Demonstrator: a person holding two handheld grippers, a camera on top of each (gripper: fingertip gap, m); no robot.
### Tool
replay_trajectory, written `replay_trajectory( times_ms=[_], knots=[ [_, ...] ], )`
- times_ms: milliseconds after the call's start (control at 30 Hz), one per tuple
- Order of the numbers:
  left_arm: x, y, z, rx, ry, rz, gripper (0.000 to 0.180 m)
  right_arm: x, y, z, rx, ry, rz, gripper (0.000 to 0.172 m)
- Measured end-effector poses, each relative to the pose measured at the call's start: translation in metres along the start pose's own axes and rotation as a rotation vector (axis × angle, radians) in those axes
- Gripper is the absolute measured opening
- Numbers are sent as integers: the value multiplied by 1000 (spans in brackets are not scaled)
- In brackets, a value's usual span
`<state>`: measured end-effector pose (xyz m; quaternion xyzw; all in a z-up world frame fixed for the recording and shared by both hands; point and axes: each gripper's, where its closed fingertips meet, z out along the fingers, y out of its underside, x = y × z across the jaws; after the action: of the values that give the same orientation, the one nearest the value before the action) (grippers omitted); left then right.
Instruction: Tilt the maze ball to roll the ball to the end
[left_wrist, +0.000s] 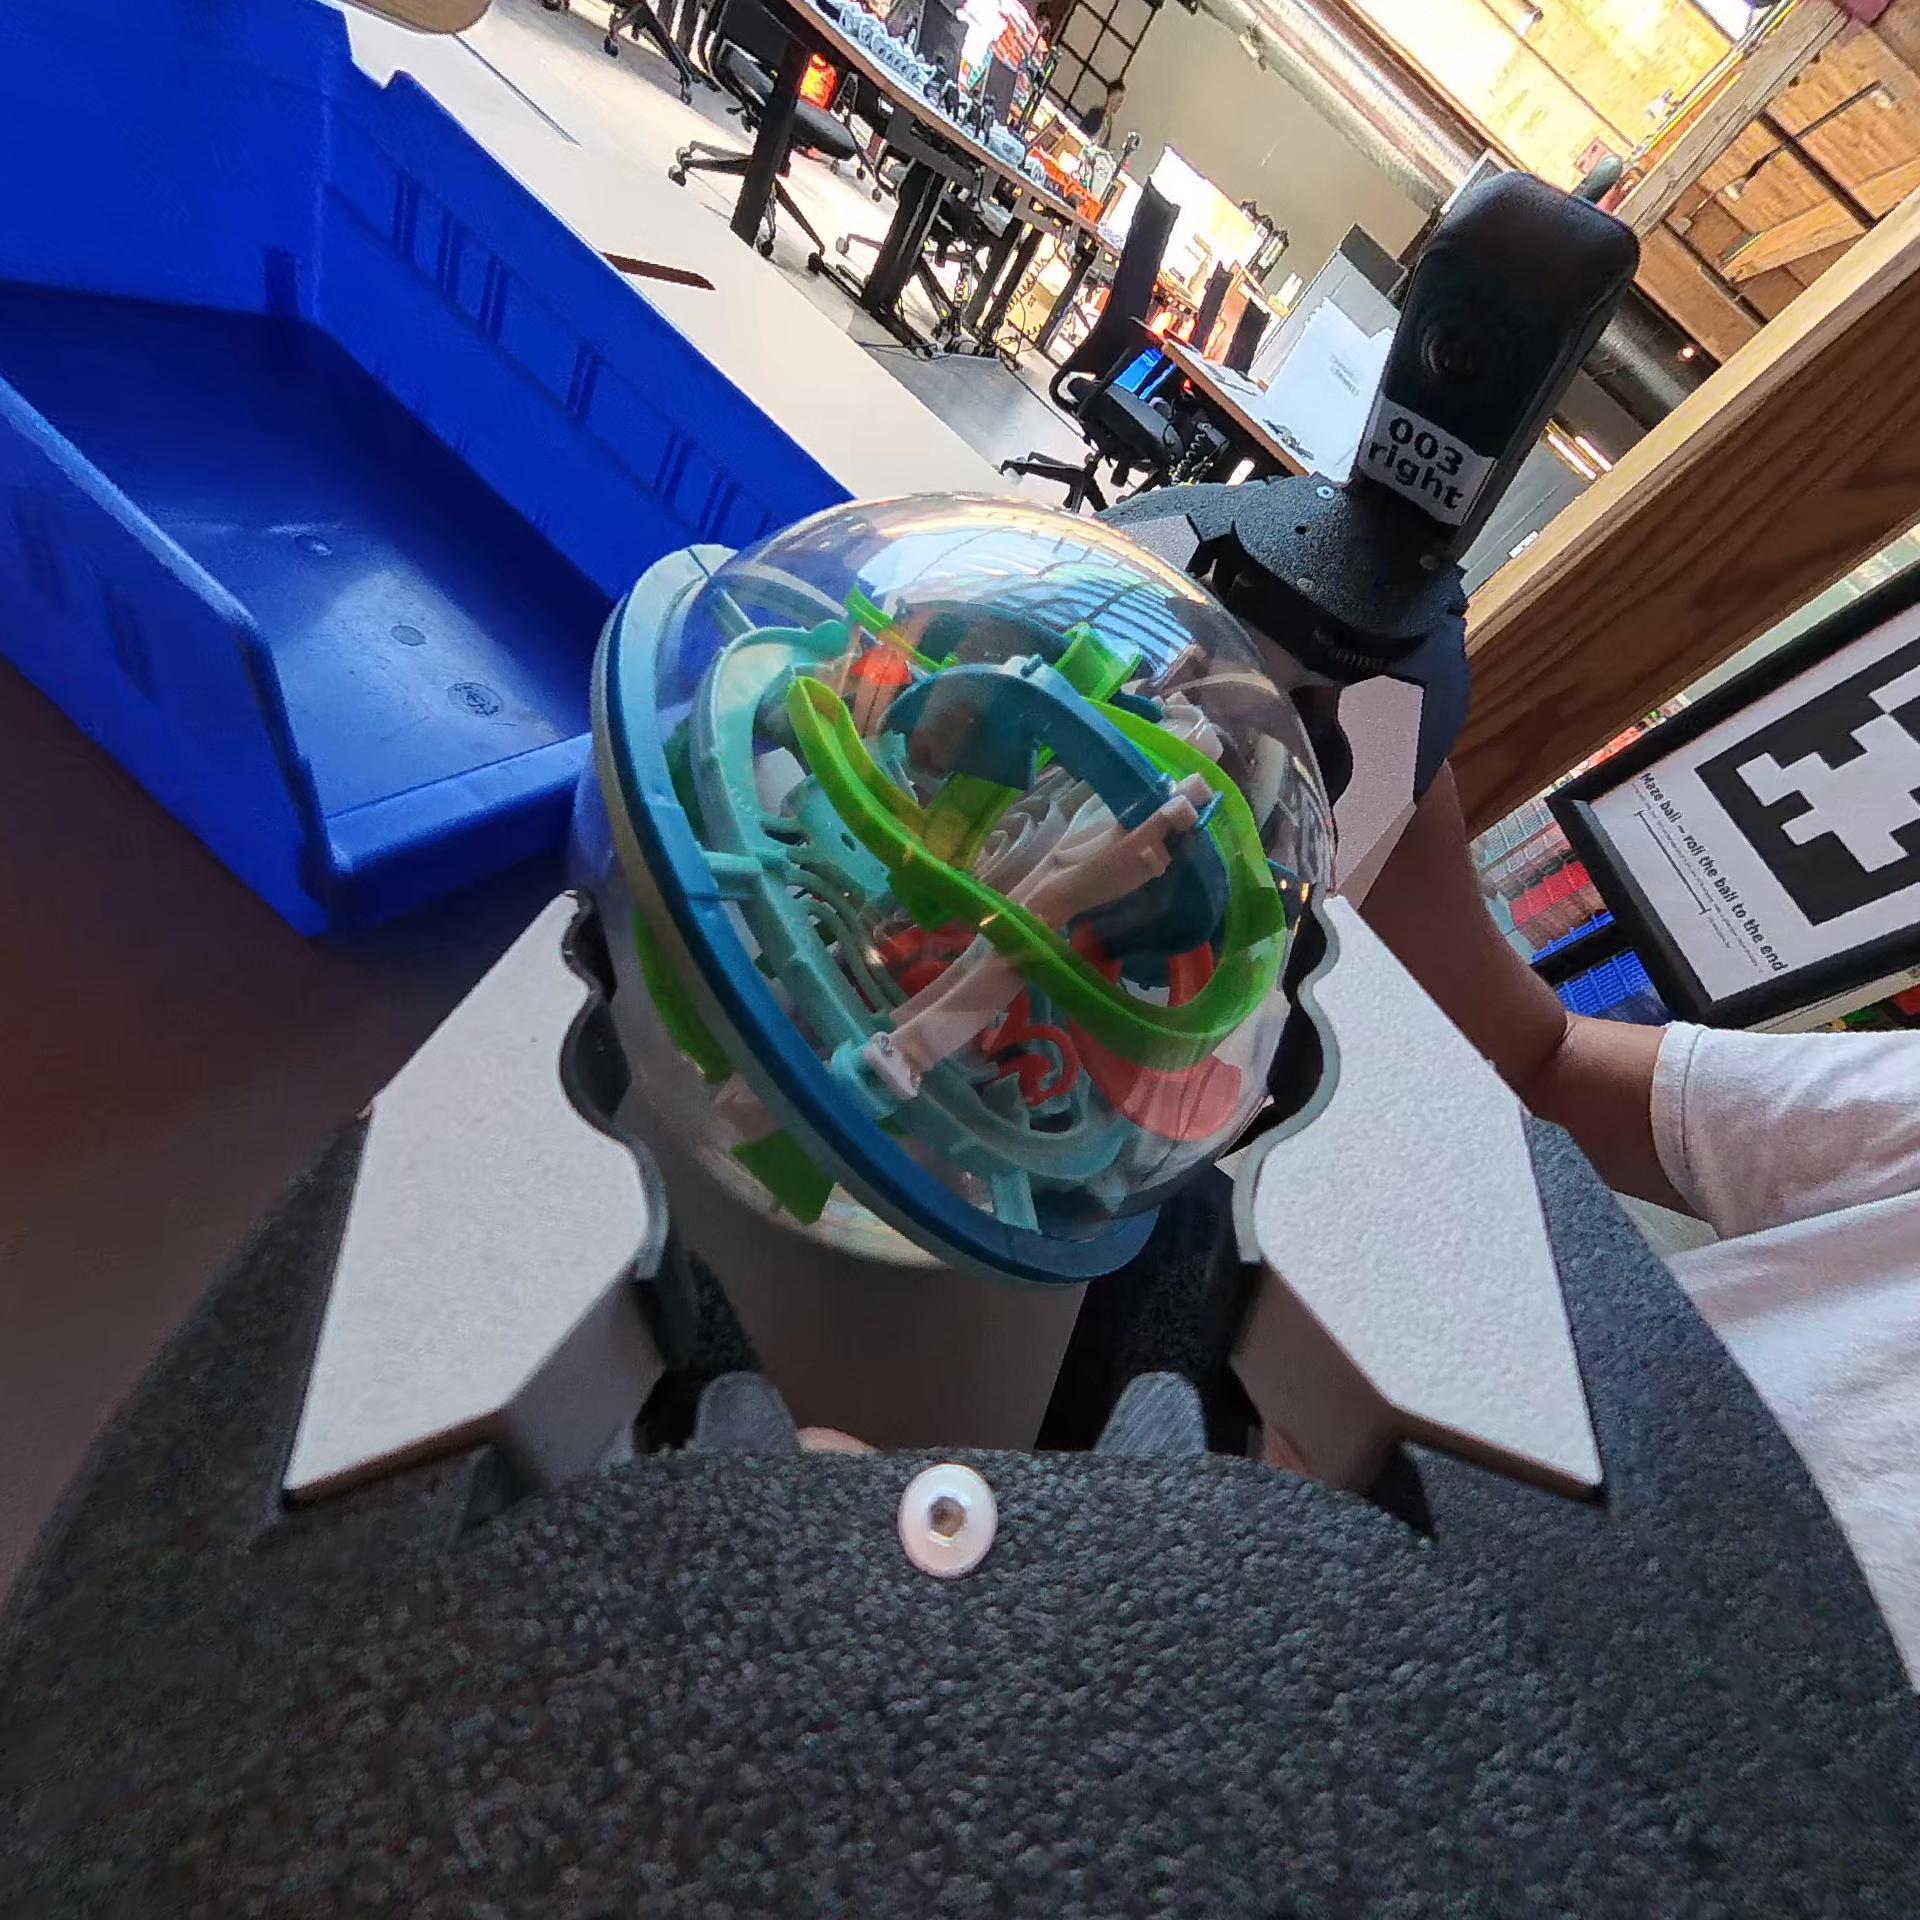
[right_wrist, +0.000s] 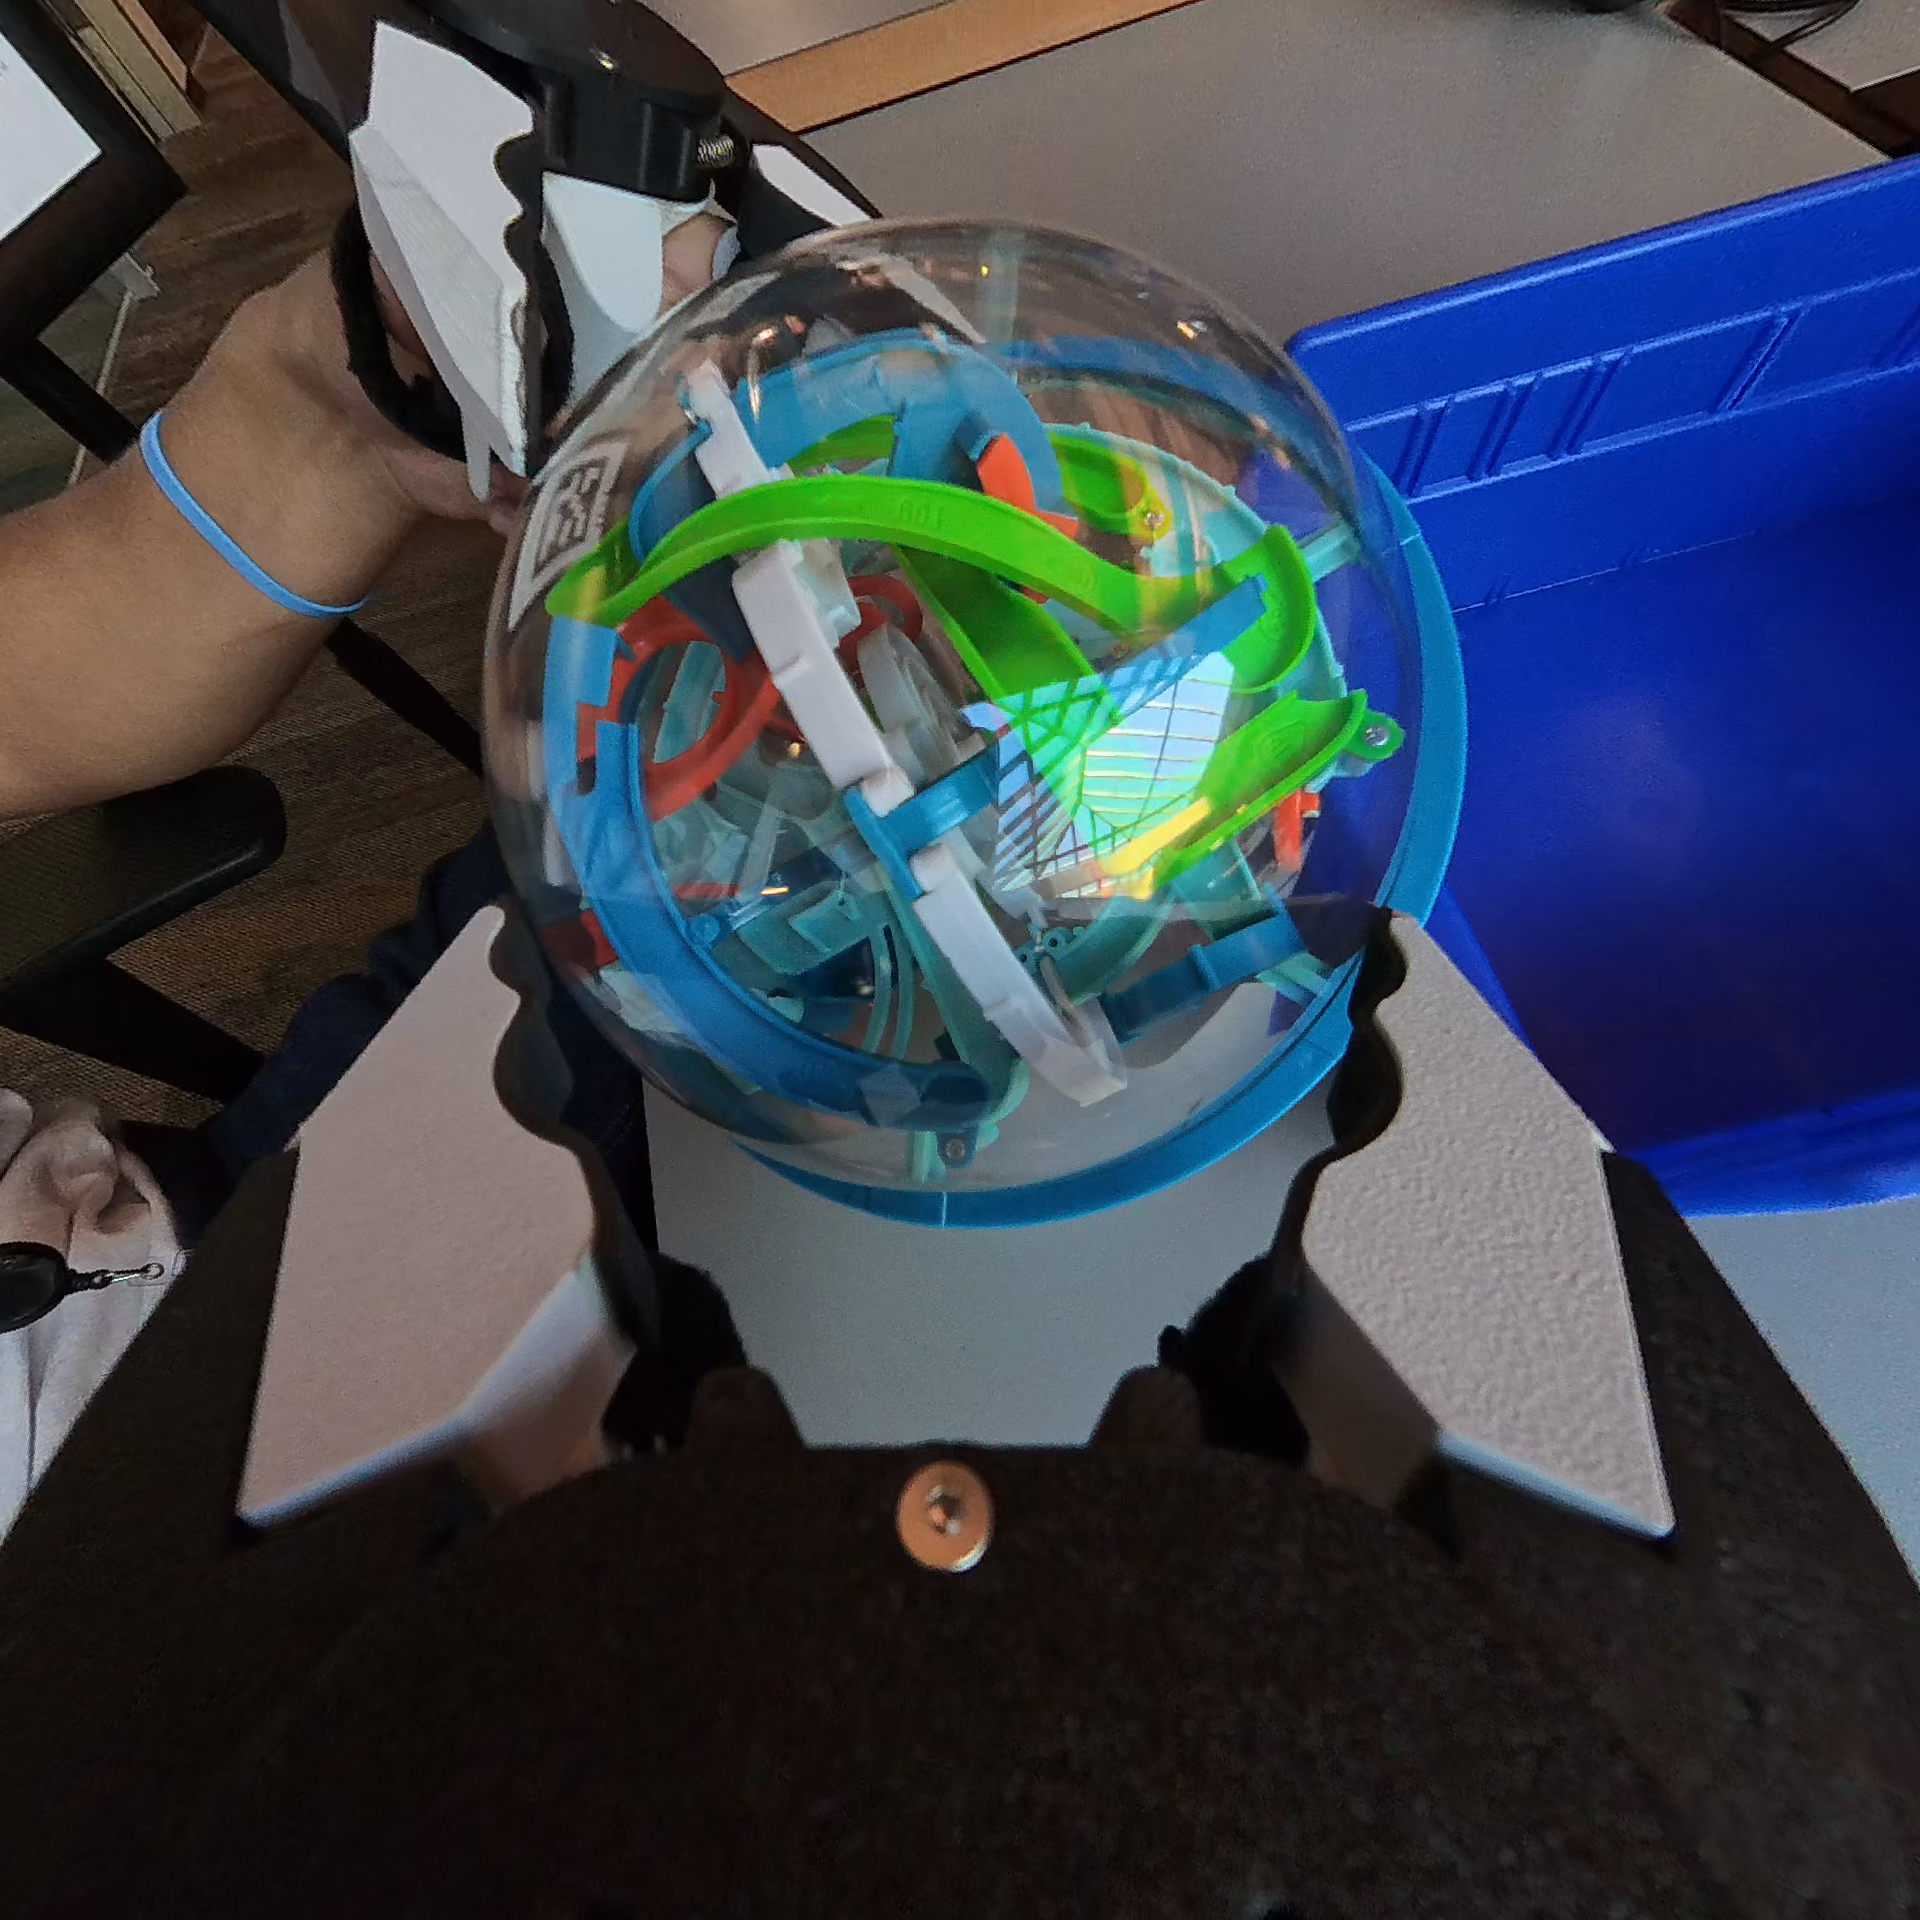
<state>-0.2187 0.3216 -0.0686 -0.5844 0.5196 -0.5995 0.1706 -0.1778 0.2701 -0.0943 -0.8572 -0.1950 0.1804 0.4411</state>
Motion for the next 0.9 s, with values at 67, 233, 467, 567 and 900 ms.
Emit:
replay_trajectory(
  times_ms=[67,233,467,567,900],
  knots=[
    [0,1,-1,5,3,1,126,-1,0,0,-2,4,-5,148],
    [0,4,-5,11,13,0,126,-3,-2,2,-5,14,-28,148],
    [-2,6,-9,27,32,-11,126,-5,-6,4,-3,28,-42,148],
    [-3,8,-13,32,48,-30,126,-6,-8,6,-1,41,-43,148],
    [-5,17,-25,-3,27,-60,120,-11,-11,8,-31,107,-27,146]
  ],
)
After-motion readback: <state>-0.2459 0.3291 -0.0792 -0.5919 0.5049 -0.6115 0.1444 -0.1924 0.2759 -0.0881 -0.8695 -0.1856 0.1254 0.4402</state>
